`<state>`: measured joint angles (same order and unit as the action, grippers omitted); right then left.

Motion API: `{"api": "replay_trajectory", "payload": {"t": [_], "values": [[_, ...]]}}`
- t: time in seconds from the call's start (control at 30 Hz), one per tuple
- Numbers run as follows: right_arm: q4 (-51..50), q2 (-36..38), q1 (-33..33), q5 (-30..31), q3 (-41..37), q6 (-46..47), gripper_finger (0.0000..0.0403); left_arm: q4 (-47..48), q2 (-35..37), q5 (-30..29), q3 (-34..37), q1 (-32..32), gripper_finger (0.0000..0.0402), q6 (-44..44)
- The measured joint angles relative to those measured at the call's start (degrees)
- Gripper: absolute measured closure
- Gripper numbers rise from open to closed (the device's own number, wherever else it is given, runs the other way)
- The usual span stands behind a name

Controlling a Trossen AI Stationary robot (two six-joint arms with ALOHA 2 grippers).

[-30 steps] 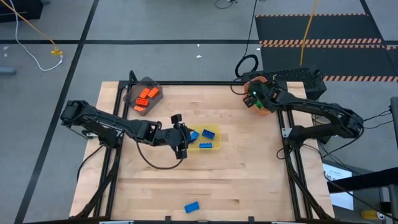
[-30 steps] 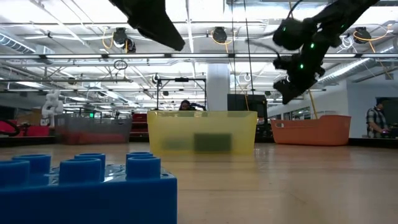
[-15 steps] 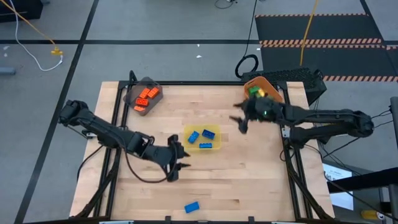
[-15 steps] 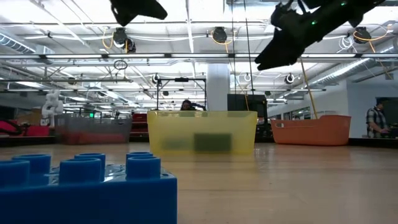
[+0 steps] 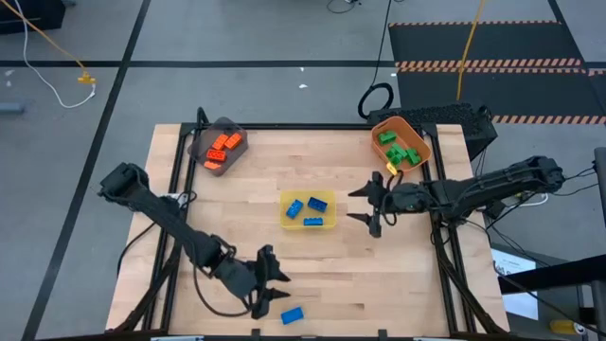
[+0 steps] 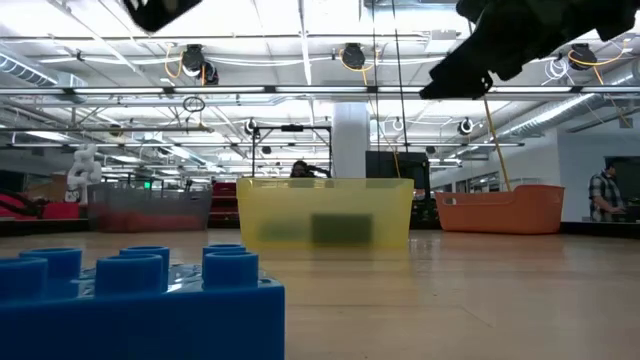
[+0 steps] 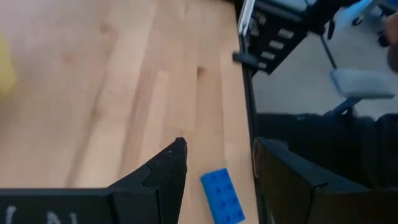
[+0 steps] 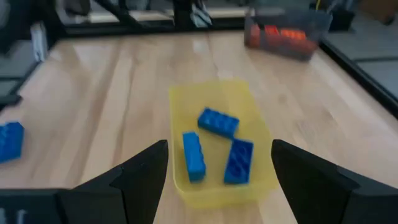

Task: Sort & place blocks by color
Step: Put the blue game piece into the yellow bin

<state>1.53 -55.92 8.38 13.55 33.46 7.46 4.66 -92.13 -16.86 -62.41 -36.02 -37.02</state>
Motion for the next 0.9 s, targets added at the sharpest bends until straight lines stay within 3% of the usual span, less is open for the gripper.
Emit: {"api": "replay_trajectory", "payload": {"t": [0.4,0.57,0.67,0.8,0.9], "values": [[6.46,0.00,0.74,0.11,-1.60,-2.55,0.0124,-12.27,-10.62,-0.26,-0.02,-2.03,0.0215,-11.49],[8.47,0.02,0.74,0.56,-3.50,-2.82,0.0124,-12.30,-12.43,-0.18,0.00,-3.31,0.0215,-21.71],[13.74,-0.07,0.68,4.15,-7.23,-3.76,0.0124,-11.75,-12.79,0.35,0.00,-4.46,0.0215,-25.77],[20.02,0.40,0.05,5.98,-10.95,-4.98,0.0124,-10.38,-12.75,-0.02,-0.02,-6.07,0.0215,-26.22],[23.59,0.50,-0.51,5.96,-11.72,-5.18,0.0124,-4.38,-12.75,-1.47,-0.02,-6.47,0.0215,-25.89]]}}
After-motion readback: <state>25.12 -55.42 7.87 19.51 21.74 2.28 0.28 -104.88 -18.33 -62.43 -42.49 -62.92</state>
